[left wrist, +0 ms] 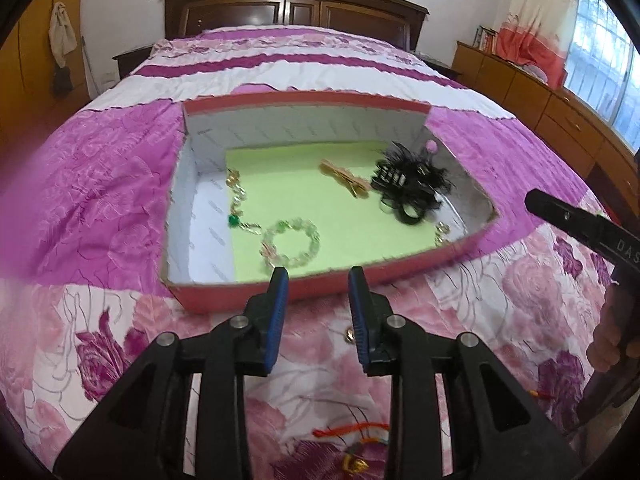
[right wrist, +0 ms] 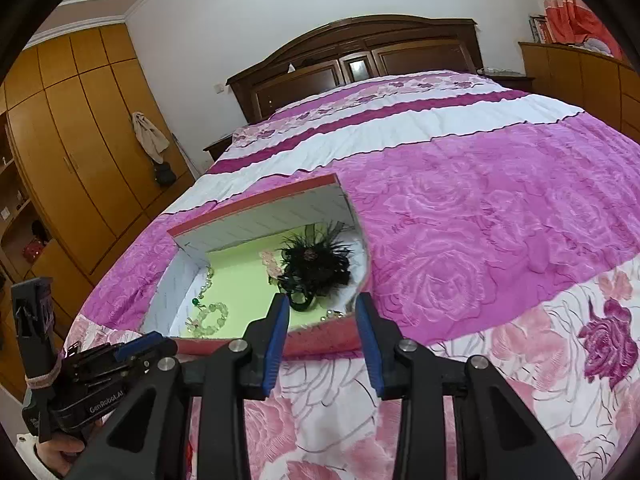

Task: Organize jewelry
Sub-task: 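Withdraw both tools from the box toward the remaining jewelry, then grasp the gold round charm with left tool while right tool grasps green bead earring, then carry both items into the pink box and open both tools to release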

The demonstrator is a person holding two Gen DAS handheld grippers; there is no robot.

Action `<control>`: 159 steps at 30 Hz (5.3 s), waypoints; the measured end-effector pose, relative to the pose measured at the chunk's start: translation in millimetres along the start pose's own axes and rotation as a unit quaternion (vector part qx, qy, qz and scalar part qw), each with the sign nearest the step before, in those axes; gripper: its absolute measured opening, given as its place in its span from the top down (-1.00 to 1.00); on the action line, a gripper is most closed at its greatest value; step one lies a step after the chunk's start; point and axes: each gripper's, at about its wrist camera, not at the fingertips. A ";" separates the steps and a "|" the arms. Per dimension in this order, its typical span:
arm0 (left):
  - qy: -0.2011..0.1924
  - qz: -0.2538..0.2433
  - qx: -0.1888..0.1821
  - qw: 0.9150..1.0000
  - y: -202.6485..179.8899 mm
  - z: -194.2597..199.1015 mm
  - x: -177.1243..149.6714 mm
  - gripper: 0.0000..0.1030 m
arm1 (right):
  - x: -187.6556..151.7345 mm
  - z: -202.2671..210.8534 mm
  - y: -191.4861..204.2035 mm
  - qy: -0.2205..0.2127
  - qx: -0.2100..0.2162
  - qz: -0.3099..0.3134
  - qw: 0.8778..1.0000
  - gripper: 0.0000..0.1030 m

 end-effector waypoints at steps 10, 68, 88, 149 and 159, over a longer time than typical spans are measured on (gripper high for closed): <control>0.034 -0.010 -0.016 0.999 -17.7 -14.9 -11.0 0.56 | -10.1 12.4 -17.3 0.001 -0.012 -0.014 1.000 0.27; 0.036 0.057 0.027 0.997 18.8 35.4 -66.6 0.87 | -115.7 5.1 33.0 0.118 -0.006 0.034 0.992 0.42; 0.034 0.065 0.018 0.997 20.7 37.1 -74.3 0.87 | -130.6 -6.7 26.9 0.130 -0.039 0.032 0.990 0.78; -0.064 0.012 0.041 0.997 31.1 1.1 47.3 0.87 | -4.1 -58.1 84.9 0.034 0.042 0.077 0.996 0.78; -0.028 0.035 0.034 0.998 45.9 -46.3 50.7 0.87 | -5.1 -103.4 77.3 0.063 0.020 0.074 0.995 0.78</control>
Point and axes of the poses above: each gripper's, at about its wrist camera, not at the fingertips, and z roughly against the way its jaws point, y to its left, x to its top, and after that the axes turned 12 degrees about -z, right-handed
